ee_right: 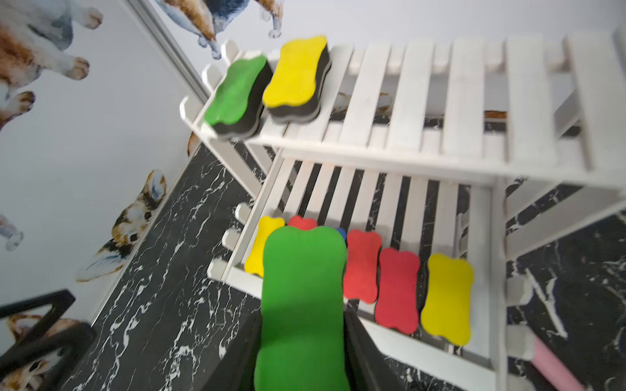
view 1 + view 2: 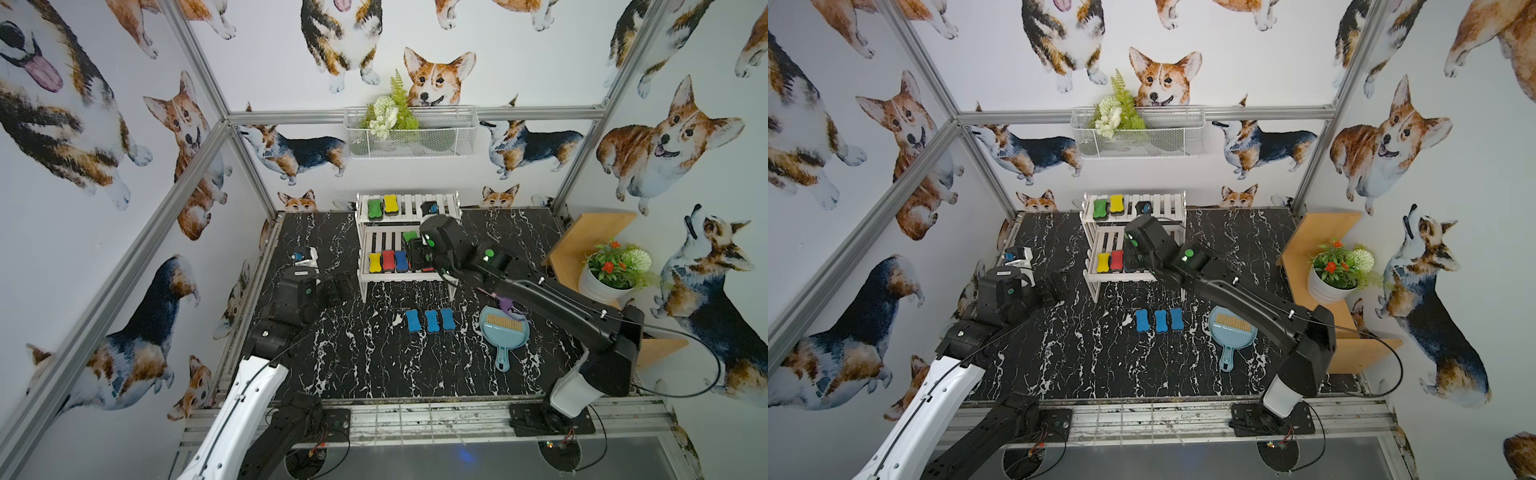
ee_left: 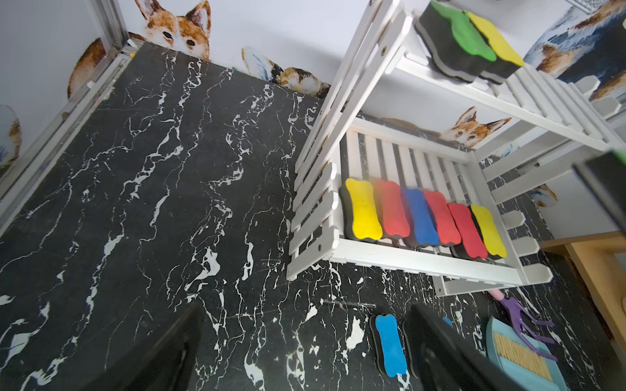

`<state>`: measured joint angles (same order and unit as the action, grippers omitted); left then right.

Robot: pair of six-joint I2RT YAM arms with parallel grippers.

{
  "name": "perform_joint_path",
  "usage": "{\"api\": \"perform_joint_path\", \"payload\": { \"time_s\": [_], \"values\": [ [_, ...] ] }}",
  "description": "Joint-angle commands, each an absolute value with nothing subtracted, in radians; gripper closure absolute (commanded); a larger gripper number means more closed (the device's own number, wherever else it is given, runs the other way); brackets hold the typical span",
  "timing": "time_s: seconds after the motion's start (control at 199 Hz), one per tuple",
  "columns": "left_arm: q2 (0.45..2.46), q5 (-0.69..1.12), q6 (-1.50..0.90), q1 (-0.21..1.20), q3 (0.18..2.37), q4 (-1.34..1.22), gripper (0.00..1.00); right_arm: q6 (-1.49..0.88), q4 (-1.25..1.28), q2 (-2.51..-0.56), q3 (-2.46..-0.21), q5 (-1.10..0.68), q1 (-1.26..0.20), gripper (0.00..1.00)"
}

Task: Remove the whiteboard erasers from the shelf
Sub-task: Pick up the whiteboard eraser from the shelf, then place the whiteboard eraser at the center of the board.

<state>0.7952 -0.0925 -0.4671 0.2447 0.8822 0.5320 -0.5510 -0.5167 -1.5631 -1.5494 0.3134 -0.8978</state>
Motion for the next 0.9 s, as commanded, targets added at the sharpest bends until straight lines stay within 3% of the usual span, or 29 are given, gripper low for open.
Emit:
{"api": "perform_joint_path", "payload": {
  "time_s": [0.0,0.246,0.543,0.9],
  "values": [
    [0.782,-0.143,-0.463,0.244,0.903,0.535,0.0,-0.668,-0.373,-1.483,-1.396,0.348,-0.972,0.6],
    [0.747,-0.203,-0.444,0.244,0.94,0.552,0.0,-0.817,-0.235,-1.504,-1.135,0.402,-1.121,0.6],
    [0.715,-0.215,-0.434,0.244,0.951,0.585,0.0,-0.862,-0.044,-1.725,-1.125,0.502,-1.179,0.62],
    [0.708,-0.212,-0.431,0.244,0.947,0.606,0.0,-0.935,-0.075,-1.884,-1.181,0.599,-1.19,0.63]
  ]
}}
